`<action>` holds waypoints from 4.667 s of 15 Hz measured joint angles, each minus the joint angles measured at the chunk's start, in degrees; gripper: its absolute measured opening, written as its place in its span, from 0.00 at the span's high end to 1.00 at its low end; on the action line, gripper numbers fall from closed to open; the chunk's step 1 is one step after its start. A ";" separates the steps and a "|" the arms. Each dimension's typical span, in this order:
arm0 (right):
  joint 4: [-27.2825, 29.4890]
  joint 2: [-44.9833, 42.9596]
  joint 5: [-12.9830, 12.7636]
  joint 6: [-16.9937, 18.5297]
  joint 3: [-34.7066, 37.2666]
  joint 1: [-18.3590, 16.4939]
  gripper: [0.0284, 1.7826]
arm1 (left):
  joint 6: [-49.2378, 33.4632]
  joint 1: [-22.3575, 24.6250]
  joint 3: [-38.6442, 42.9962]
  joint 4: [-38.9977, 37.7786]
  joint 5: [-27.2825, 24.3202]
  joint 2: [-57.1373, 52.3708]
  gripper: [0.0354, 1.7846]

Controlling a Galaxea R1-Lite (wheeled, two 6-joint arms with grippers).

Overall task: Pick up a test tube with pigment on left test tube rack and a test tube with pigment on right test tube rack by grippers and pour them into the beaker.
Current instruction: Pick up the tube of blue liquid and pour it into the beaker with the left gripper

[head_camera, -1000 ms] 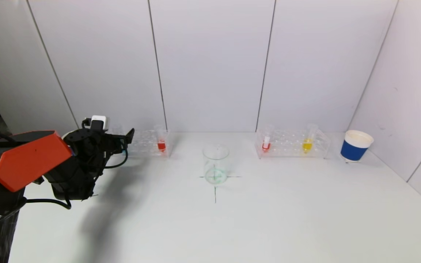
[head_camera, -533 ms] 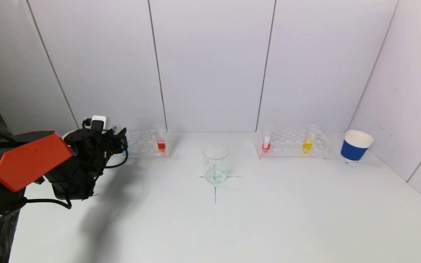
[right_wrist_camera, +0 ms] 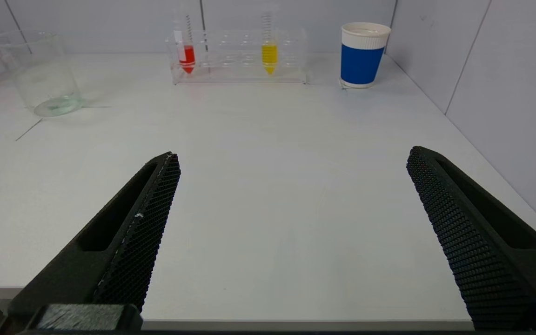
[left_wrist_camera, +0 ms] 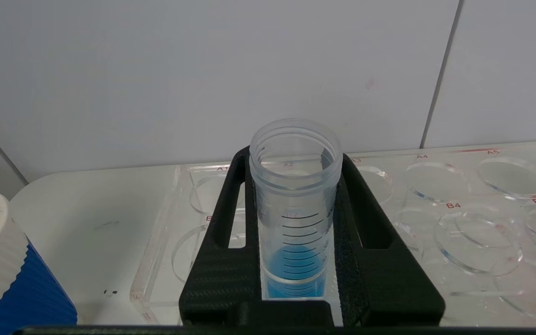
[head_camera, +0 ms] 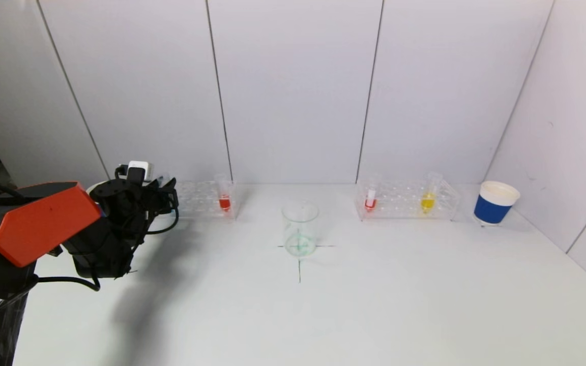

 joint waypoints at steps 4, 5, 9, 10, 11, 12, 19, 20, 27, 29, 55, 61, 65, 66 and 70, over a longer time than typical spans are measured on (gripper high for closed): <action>0.00 0.00 -0.02 0.00 0.00 -0.02 0.01 | 0.00 0.00 0.00 0.00 0.06 -0.07 0.76; 0.00 0.00 0.02 -0.02 0.00 -0.02 0.01 | -0.02 0.00 0.02 0.05 0.13 -0.17 0.76; 0.00 0.00 0.02 -0.02 0.00 0.00 0.01 | -0.05 0.00 0.20 0.99 0.30 -2.06 0.76; 0.00 0.00 0.00 -0.02 0.00 0.00 0.01 | -0.05 0.00 0.20 1.84 0.28 -2.89 0.76; 0.00 0.00 0.02 -0.02 0.00 0.00 0.01 | -0.05 -0.06 0.20 2.91 0.28 -3.91 0.76; 0.00 0.00 0.00 -0.02 0.00 0.00 0.01 | 0.00 -0.11 0.09 4.11 0.30 -5.16 0.76; 0.00 0.00 0.02 -0.02 0.00 0.00 0.01 | -0.02 -0.26 -0.34 13.89 0.33 -17.25 0.76; 0.00 0.00 0.00 0.02 0.00 0.00 0.01 | -0.05 -0.26 -0.94 15.85 0.35 -19.13 0.76; 0.00 0.00 0.02 0.02 0.00 -0.02 0.01 | -0.07 -5.89 -11.50 40.81 0.44 -31.84 0.76; 0.00 0.00 0.00 0.02 0.00 0.00 0.01 | -0.02 -9.58 -14.64 46.93 0.17 -34.04 0.76; 0.00 0.00 0.00 -0.02 0.00 0.00 0.01 | 43.42 -21.63 -24.52 89.02 -34.12 -29.05 0.76; 0.00 0.00 0.02 -0.02 0.00 0.00 0.01 | 57.83 -20.47 -36.34 104.12 -35.65 -21.91 0.76; 0.00 0.00 0.00 0.00 0.00 0.00 0.01 | 60.76 -21.66 -40.58 105.14 -35.65 -17.62 0.76; 0.00 0.00 0.00 0.00 0.00 0.00 0.01 | 61.50 -21.99 -41.44 105.19 -35.63 -16.65 0.76; 0.00 0.00 0.00 0.00 0.00 -0.02 0.01 | 66.18 -22.65 -44.98 103.68 -34.38 -13.92 0.76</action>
